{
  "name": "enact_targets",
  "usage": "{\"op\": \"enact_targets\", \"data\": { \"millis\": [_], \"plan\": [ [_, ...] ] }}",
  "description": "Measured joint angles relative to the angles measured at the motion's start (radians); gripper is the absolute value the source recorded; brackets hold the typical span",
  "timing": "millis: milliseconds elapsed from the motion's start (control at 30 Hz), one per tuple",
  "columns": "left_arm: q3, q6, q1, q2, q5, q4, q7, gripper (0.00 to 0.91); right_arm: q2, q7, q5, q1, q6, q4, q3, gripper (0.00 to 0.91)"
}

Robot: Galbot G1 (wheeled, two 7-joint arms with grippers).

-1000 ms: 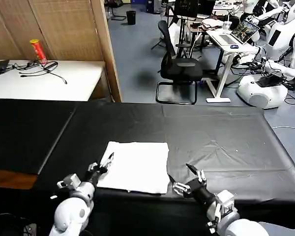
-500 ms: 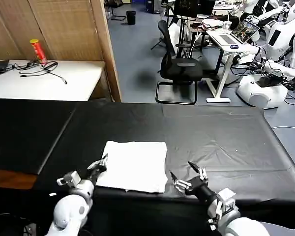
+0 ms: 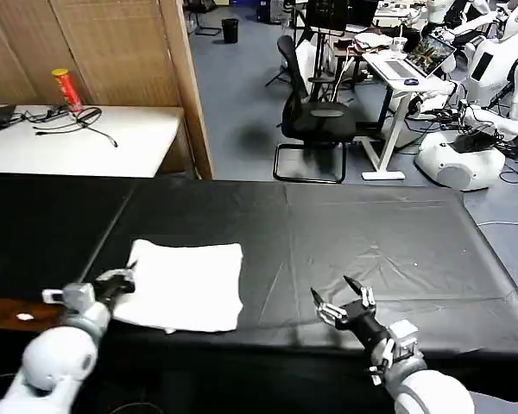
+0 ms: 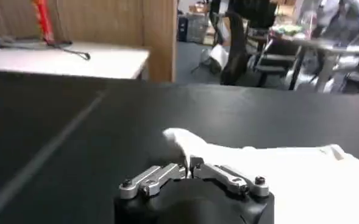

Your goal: Fold and organize the clothes.

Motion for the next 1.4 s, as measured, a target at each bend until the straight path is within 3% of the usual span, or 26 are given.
{"op": "enact_targets", "data": {
  "millis": [200,400,567,733,767,800,1067,1233,1400],
  "plan": [
    [-0.122,0.004,0.041,0.193,0.016,-0.042,-0.01,0.0,0.013,0.003,0.0,0.011,0.003,-0.01,0.0,0.878],
    [-0.18,0.067,0.046,0.241,0.024,-0.146,-0.082,0.0,0.023,0.006,-0.003,0.007,0.004,-0.014,0.0,0.878],
    [-0.062,0.044,0.044,0.154,0.092,-0.24,-0.109,0.0,0.039,0.006,-0.029,-0.011,0.006,-0.016,-0.005,0.878],
    [0.168,-0.007,0.019,-0.016,0.186,-0.21,-0.112,0.0,0.047,0.003,-0.039,-0.023,0.004,-0.011,-0.011,0.878],
    [0.214,-0.013,0.01,-0.051,0.194,-0.193,-0.115,0.068,0.046,0.004,-0.035,-0.019,0.003,-0.014,-0.014,0.878],
    [0.253,-0.021,-0.001,-0.083,0.203,-0.176,-0.116,0.878,0.047,0.004,-0.032,-0.016,0.001,-0.018,-0.015,0.878],
    [0.478,-0.074,-0.086,-0.316,0.341,-0.067,-0.035,0.878,0.024,0.022,0.122,0.049,-0.073,-0.058,-0.062,0.878],
    [0.49,-0.147,-0.094,-0.321,0.389,-0.08,0.019,0.878,0.003,0.049,0.226,0.117,-0.118,-0.081,-0.118,0.878],
    [0.448,-0.179,-0.1,-0.261,0.382,-0.11,0.016,0.878,0.013,0.061,0.25,0.208,-0.121,-0.129,-0.205,0.878]
  ]
}}
